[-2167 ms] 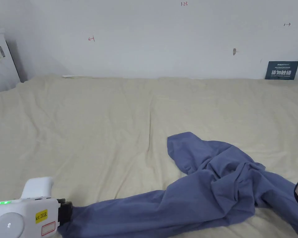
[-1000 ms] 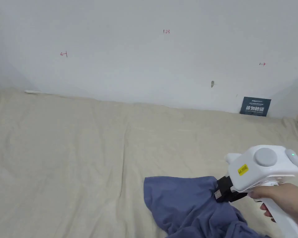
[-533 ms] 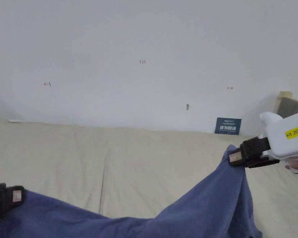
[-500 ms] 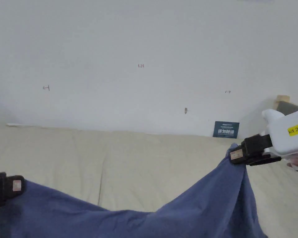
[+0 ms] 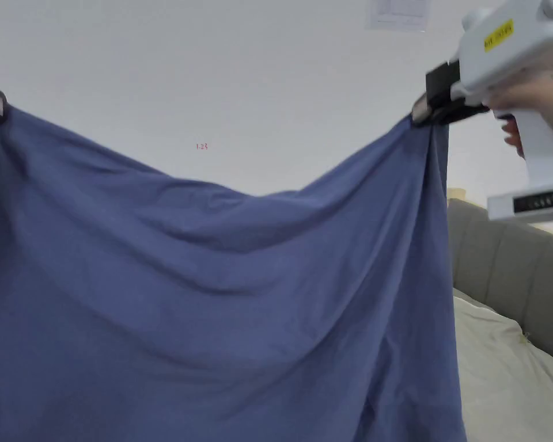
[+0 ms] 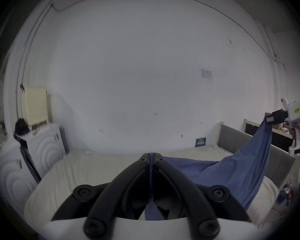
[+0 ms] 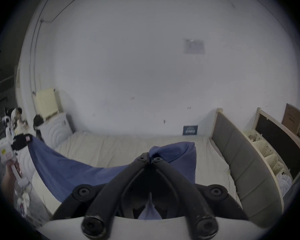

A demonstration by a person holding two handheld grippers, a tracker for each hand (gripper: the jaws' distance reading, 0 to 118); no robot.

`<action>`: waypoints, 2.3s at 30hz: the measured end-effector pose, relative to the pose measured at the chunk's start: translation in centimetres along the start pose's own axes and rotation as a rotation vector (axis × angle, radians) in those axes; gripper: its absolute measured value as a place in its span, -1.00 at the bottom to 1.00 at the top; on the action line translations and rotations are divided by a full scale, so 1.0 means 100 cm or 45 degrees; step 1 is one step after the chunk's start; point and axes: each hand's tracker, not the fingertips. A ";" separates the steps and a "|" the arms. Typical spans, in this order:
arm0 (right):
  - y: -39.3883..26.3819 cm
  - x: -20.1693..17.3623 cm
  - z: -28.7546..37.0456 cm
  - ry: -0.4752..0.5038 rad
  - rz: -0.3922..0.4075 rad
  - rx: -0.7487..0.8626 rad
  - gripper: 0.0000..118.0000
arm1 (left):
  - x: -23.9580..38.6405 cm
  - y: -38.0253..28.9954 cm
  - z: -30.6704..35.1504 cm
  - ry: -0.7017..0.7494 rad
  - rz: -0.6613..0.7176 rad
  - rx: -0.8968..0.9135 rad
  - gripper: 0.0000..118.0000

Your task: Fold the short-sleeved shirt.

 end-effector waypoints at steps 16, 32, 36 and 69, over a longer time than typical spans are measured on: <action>0.020 0.015 -0.056 -0.067 -0.022 0.215 -1.00 | 0.007 0.010 -0.077 0.073 -0.044 0.111 -0.98; -0.388 0.050 -0.053 0.082 -0.176 -0.265 -1.00 | 0.046 -0.328 0.013 -0.230 0.116 -0.455 -0.98; -0.430 0.051 0.014 0.130 -0.249 -0.222 -1.00 | 0.050 -0.342 0.075 -0.251 0.140 -0.409 -0.98; -0.481 0.051 0.024 -0.030 -0.354 -0.441 0.45 | 0.010 -0.412 0.084 0.023 0.216 -0.687 0.98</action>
